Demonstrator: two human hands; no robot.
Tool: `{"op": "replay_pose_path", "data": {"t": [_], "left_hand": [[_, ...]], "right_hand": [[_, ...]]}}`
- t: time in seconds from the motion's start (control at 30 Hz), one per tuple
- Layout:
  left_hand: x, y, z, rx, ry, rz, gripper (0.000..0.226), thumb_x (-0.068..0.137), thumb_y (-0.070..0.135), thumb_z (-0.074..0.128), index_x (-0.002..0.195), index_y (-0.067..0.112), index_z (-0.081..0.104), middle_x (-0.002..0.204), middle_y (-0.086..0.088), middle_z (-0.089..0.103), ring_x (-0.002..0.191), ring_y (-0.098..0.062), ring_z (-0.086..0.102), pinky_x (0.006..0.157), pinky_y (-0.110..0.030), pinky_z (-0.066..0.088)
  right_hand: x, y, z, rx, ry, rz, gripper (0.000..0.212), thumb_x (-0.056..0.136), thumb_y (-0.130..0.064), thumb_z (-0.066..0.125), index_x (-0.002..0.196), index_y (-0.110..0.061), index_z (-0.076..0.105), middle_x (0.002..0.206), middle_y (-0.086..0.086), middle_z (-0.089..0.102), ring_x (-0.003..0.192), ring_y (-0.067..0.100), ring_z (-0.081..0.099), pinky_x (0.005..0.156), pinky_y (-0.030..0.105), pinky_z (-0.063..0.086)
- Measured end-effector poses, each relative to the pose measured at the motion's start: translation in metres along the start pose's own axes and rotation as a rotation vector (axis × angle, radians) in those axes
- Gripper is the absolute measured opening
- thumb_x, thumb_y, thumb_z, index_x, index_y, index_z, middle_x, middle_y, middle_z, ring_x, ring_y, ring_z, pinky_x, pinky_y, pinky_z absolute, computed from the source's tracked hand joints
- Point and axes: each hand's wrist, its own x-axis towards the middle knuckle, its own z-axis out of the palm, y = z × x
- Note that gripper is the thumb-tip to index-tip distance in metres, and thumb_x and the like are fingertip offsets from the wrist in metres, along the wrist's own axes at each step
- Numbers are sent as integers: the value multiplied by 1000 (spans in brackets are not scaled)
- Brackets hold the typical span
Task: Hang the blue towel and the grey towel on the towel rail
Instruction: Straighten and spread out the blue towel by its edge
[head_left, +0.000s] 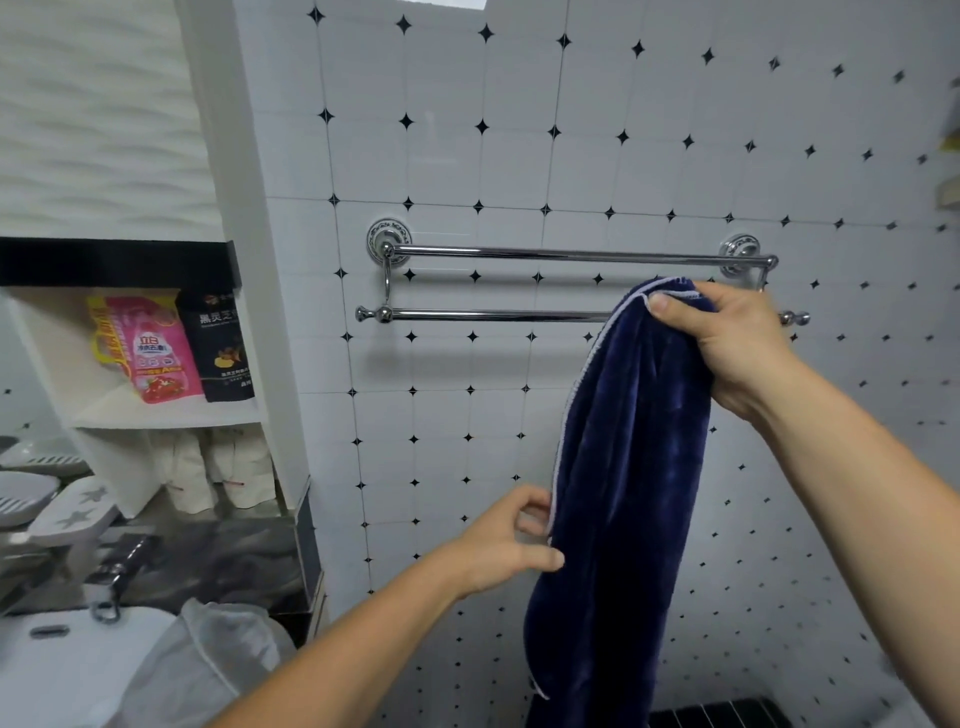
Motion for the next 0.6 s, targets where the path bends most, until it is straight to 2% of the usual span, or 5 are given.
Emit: {"op": "replay_pose_path", "data": {"t": [0.17,0.23,0.37,0.47,0.6], "left_hand": [[8,-7,7,-249,133,-16,36,91,11,65,125,8,54,121,-7,66,105,-14,66,89,-24,54],[9,-7,1,-349,197,-42,28,91,8,62,118,10,61,116,-4,70,96,-10,70,74,-20,55],[9,-10,-8,-461,261,-98,38,82,-1,51,111,17,69,105,-1,73,88,-14,69,58,-24,53],[13,-9,-5,-417,253,-45,39,79,5,67,116,18,67,117,0,69,87,-21,71,59,-28,55],[18,-9,-10,-442,383,-18,19,80,-1,73,98,-5,69,99,-19,75,86,-29,74,75,-32,60]], "right_hand": [[2,-1,6,50,-4,26,2,83,-7,72,85,-8,73,75,6,75,68,19,70,70,32,60],[1,-3,4,51,-14,18,2,84,-8,72,84,-9,74,76,6,75,70,20,70,71,33,60],[0,-4,-2,62,-30,5,3,84,-9,73,85,-10,75,81,7,75,75,21,71,71,33,59],[-1,-5,-1,72,-37,0,6,84,-8,72,82,-12,76,80,6,76,74,20,71,70,32,59],[-1,-5,-3,50,-39,-6,9,84,-8,73,79,-14,78,77,5,76,71,19,72,66,29,58]]}}
